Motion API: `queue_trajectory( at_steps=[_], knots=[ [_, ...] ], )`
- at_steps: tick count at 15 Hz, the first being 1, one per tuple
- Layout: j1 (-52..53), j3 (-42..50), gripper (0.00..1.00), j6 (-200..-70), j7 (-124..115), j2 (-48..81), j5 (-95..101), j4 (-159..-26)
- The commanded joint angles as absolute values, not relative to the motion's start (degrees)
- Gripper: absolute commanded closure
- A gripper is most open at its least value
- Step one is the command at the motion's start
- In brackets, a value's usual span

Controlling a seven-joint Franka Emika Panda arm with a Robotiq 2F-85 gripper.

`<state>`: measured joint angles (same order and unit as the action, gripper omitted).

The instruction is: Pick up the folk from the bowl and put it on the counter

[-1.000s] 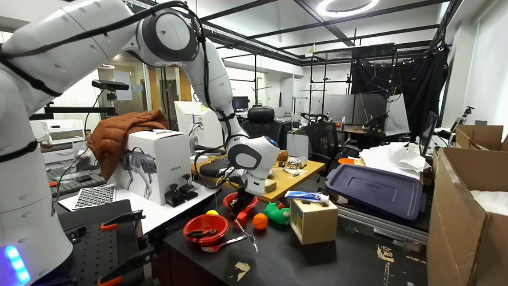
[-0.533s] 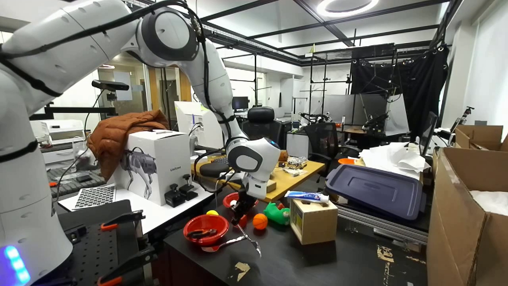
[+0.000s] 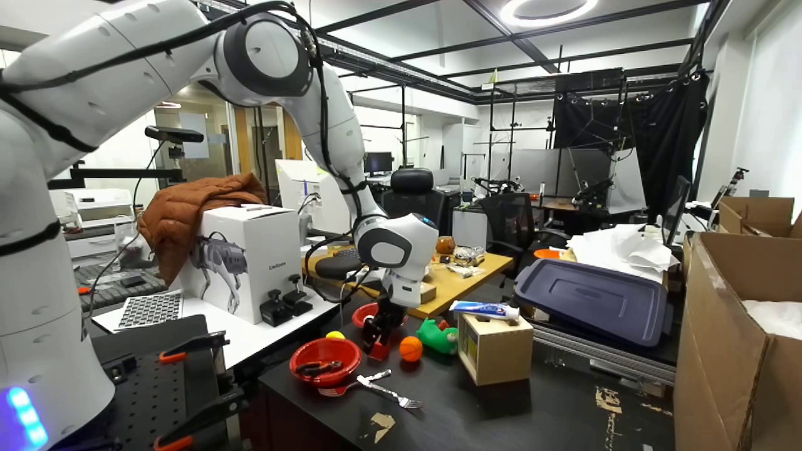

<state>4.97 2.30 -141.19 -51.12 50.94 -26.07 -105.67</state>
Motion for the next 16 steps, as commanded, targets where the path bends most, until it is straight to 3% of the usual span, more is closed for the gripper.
queue_trajectory(
  at_steps=[1,7,16],
  knots=[
    [5.4,1.0,0.03,-142.6,-50.9,47.3,-25.4,-107.5],
    [2.4,-4.8,0.0,-140.4,-38.3,40.0,-25.9,-108.2],
    [-1.3,-5.0,0.0,-127.2,-10.1,29.8,-23.1,-112.0]
  ],
)
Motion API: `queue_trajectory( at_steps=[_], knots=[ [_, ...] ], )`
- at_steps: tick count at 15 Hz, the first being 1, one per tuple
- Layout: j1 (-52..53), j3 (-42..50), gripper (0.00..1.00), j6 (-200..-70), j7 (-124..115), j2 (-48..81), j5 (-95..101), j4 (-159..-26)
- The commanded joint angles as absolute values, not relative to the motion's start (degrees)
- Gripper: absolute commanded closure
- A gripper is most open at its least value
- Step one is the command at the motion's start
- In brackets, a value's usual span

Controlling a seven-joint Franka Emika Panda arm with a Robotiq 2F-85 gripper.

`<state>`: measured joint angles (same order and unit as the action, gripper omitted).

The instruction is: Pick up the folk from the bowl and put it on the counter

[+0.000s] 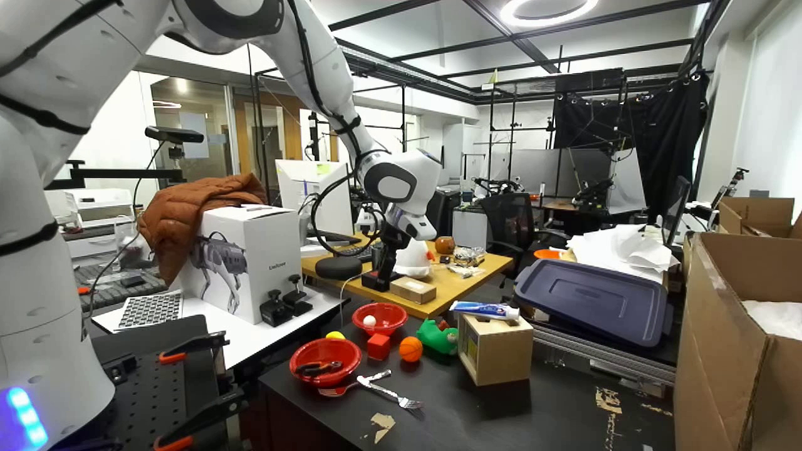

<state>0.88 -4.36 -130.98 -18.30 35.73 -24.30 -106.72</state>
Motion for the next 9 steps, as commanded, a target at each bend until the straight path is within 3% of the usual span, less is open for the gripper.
queue_trajectory(
  at_steps=[1,9],
  knots=[
    [-2.1,-5.1,0.0,-125.8,-6.4,28.2,-23.1,-113.3],
    [-4.2,-3.6,0.0,-119.0,14.3,12.8,-17.6,-126.4]
  ],
)
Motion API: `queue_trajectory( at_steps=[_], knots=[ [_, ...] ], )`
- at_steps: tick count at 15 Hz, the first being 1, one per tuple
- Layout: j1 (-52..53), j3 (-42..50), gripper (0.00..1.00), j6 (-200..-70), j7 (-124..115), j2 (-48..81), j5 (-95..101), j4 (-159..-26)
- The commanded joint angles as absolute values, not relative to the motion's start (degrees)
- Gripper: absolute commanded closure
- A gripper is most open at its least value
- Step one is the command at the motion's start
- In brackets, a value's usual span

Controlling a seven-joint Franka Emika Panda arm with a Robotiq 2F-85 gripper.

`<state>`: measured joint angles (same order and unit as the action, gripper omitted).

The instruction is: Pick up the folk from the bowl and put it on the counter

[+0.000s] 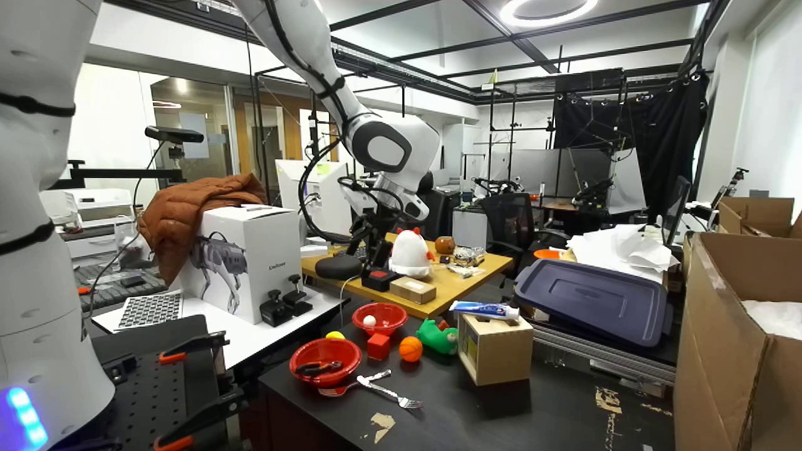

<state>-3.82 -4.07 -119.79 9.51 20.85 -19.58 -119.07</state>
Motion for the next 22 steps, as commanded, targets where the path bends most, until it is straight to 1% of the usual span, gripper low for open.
queue_trajectory(
  at_steps=[1,5,10,22],
  knots=[
    [-4.1,-3.3,0.0,-119.4,15.6,11.0,-16.8,-128.1],
    [-3.7,-2.2,0.0,-121.6,20.3,4.0,-14.8,-134.6],
    [-2.9,-1.9,0.0,-125.2,26.2,-0.9,-15.6,-139.0],
    [-0.6,-1.3,0.0,-133.0,37.1,-4.8,-18.3,-143.5]
  ],
)
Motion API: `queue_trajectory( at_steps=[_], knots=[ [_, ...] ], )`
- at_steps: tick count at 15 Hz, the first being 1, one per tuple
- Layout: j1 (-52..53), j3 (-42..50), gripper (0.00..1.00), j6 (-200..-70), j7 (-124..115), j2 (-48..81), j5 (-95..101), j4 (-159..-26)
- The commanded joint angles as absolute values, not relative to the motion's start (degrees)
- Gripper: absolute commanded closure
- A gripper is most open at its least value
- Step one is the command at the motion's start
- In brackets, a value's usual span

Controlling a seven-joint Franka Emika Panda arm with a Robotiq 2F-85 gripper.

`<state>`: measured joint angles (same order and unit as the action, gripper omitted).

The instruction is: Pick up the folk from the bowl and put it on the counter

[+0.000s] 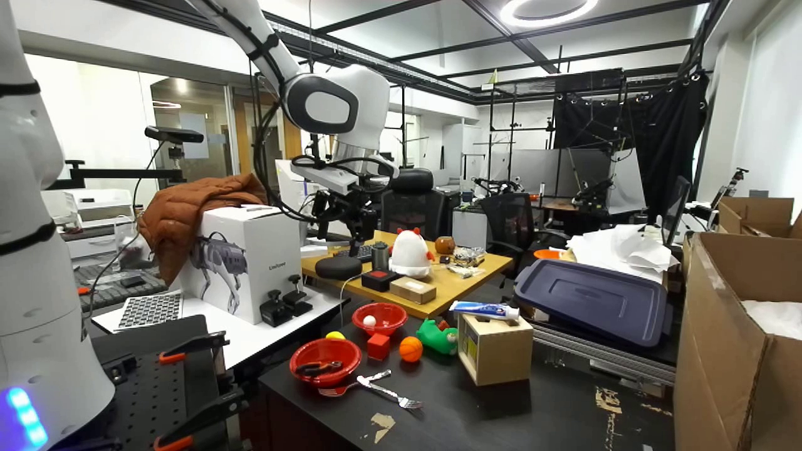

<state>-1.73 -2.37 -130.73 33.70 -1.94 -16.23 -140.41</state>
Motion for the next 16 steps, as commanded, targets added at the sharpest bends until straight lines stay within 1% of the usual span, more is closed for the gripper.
queue_trajectory(
  at_steps=[1,3,16],
  knots=[
    [-0.6,-1.1,0.0,-132.3,36.7,-5.0,-19.4,-143.9],
    [-0.6,-1.2,0.0,-131.1,34.8,-2.4,-18.0,-141.4],
    [-0.6,-0.9,0.0,-131.1,34.8,-2.5,-18.7,-142.0]
  ],
)
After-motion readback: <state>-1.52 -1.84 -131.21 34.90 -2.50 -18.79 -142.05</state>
